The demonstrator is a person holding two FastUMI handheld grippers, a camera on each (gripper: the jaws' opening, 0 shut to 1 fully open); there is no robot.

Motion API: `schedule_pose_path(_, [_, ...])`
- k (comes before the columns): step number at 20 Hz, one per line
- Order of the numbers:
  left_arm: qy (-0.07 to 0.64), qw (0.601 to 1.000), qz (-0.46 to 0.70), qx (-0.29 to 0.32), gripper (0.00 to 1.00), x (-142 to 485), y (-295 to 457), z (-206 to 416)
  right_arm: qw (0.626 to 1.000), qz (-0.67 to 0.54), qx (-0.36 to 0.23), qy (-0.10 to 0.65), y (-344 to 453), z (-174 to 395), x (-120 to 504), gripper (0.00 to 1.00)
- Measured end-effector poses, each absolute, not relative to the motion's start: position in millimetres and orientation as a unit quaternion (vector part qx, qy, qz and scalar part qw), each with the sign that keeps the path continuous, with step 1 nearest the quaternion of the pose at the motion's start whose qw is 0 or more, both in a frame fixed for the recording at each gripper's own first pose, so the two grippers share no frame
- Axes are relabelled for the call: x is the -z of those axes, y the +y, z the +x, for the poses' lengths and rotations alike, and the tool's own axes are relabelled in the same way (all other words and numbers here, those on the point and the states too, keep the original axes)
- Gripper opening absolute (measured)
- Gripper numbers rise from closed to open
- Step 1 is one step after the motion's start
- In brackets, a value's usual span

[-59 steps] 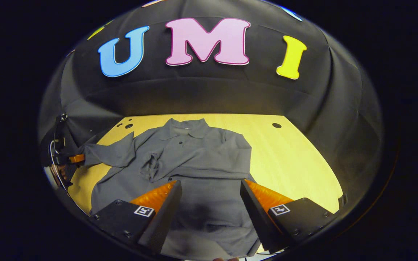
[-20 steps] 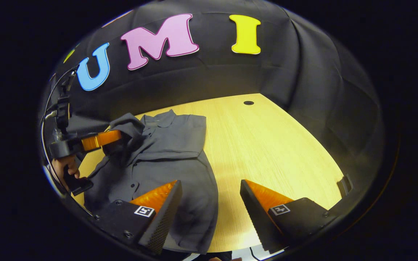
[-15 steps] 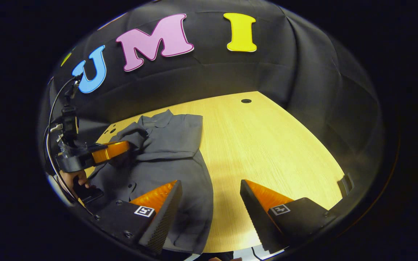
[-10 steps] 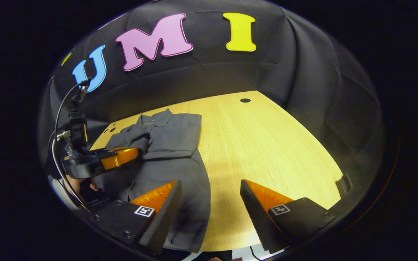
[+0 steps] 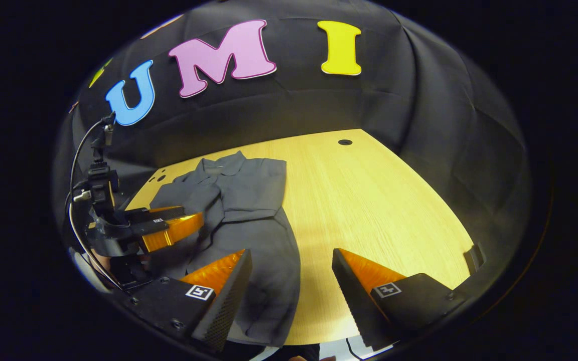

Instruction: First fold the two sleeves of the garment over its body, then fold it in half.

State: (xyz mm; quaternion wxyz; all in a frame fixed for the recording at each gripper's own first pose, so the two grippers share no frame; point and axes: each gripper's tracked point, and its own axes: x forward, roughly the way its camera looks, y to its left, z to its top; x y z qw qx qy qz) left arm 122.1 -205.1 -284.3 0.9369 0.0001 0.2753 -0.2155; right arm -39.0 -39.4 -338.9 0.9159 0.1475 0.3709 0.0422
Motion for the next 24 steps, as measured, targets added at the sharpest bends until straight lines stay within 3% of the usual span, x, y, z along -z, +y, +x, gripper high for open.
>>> schedule_pose_path(5, [0.265,0.938,-0.002,0.224,0.91,261,-166,79,0.907,0.131,-0.063,0.394,-21,-72,343,0.99])
schedule_pose_path(11, [0.287,0.942,-0.006,0.175,0.92,265,-63,21,0.887,0.106,-0.087,0.440,3,-119,364,0.99])
schedule_pose_path(17, [0.344,0.933,-0.012,0.108,0.94,300,28,-32,0.874,0.088,-0.095,0.468,23,-141,380,0.99])
schedule_pose_path(24, [0.419,0.905,-0.019,0.070,0.94,358,59,-76,0.854,0.077,-0.077,0.509,32,-152,409,0.99])
